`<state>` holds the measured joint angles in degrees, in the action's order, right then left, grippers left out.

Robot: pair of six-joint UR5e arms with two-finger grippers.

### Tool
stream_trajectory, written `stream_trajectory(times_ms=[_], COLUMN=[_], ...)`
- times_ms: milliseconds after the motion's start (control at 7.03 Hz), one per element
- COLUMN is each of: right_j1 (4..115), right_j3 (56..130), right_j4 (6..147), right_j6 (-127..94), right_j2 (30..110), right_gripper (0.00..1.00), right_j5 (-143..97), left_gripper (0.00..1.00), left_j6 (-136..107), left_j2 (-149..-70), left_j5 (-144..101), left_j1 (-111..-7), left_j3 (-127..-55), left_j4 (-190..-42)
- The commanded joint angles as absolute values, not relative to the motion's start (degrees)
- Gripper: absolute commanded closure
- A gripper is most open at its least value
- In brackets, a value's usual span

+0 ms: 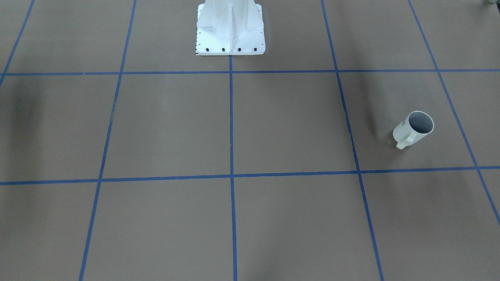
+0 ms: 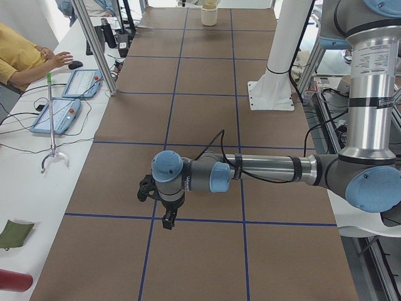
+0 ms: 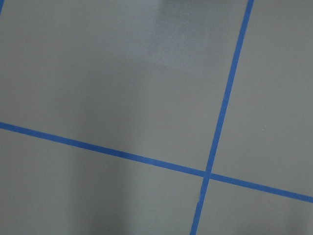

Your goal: Left arm hands cup to right arm to dump lemon

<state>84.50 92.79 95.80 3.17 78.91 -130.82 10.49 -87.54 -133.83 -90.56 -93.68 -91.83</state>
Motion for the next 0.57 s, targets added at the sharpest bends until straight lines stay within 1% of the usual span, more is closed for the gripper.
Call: stream_trajectory(times_ms=[0,285,427], right_j1=[84.46,84.46,84.46], right_j3=[92.81,93.34,92.21], right_j4=[95.80,95.63,95.71], right_j6=[2.90,2.98,2.73], right_j2=[80.42,80.25,81.81], right_gripper=[0.00,0.00,0.00], right_j5=[-130.96,-130.70,-131.22], left_gripper=[0.00,0.00,0.00], left_j6=[10.90,10.90,10.90], left_j2=[-87.54,-87.63,-87.63], left_j5=[-133.86,-133.42,-133.42], left_j1=[-90.53,-90.53,-90.53], left_j3=[-94.74,-94.75,-94.75], left_j4=[-91.93,-92.02,-92.02])
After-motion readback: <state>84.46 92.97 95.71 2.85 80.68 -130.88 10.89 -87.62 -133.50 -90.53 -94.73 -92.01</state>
